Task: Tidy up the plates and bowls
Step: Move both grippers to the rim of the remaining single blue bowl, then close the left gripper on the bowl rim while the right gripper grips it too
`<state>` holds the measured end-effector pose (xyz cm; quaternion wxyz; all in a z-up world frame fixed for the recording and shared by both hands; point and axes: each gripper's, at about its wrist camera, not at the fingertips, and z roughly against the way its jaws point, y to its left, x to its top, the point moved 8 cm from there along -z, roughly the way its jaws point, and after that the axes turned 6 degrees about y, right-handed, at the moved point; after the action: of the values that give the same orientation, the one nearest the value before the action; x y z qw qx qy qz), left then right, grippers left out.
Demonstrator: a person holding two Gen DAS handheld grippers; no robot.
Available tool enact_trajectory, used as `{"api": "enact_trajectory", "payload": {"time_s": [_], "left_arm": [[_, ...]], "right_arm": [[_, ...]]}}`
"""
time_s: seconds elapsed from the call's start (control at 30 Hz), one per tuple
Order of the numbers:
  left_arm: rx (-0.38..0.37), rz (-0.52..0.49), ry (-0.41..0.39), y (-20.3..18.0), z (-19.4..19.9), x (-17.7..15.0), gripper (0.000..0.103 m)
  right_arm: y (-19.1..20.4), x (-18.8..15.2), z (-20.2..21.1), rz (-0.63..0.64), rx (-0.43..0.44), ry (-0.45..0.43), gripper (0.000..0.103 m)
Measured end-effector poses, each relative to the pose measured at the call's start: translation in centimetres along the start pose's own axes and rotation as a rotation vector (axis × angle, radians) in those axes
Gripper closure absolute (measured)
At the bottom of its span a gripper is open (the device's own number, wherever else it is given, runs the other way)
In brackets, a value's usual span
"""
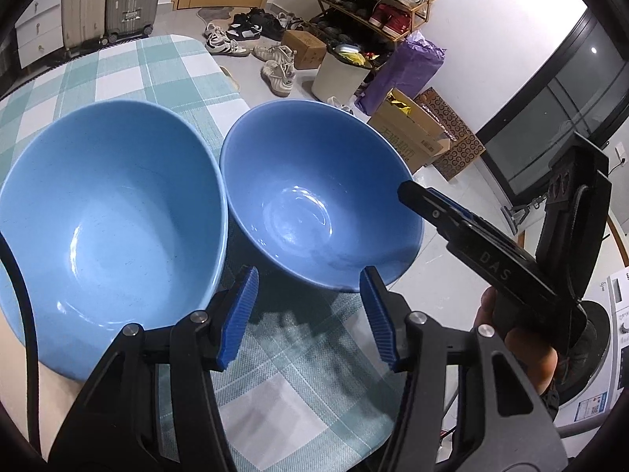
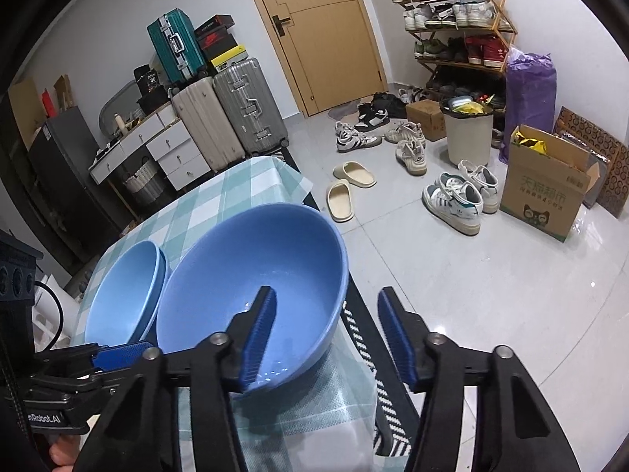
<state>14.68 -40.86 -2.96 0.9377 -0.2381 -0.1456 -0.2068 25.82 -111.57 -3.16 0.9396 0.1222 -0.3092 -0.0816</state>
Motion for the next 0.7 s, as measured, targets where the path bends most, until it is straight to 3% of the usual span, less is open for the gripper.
{"api": "enact_trajectory", "payload": {"time_s": [0.1,0.4,0.6,0.7], "left_arm": [[-0.004,0.004,-0.001,-0.2,0.0,0.0,0.052],[0.010,0.003,-0.009,-0.4,-0.4,0.6,0.053],[0.042,-0.006,-0.016,-0.2,-0.8,1.0,0.068],[0.044,-0.010,-0.017,-0.1,-0.8,1.0,0.070]], "right_arm": [[0.0,0.2,-0.5,0.005,-0.008,-0.001,0.062],[-0.2,0.7,-1.6,0.011,-0.024,-0.006,0.074],[-0.8,0.9,-2.0,0.022,-0.049,-0.009,0.086],[-1.2,0.9,-2.2,0.012,-0.035,-0.007,0.087]]}}
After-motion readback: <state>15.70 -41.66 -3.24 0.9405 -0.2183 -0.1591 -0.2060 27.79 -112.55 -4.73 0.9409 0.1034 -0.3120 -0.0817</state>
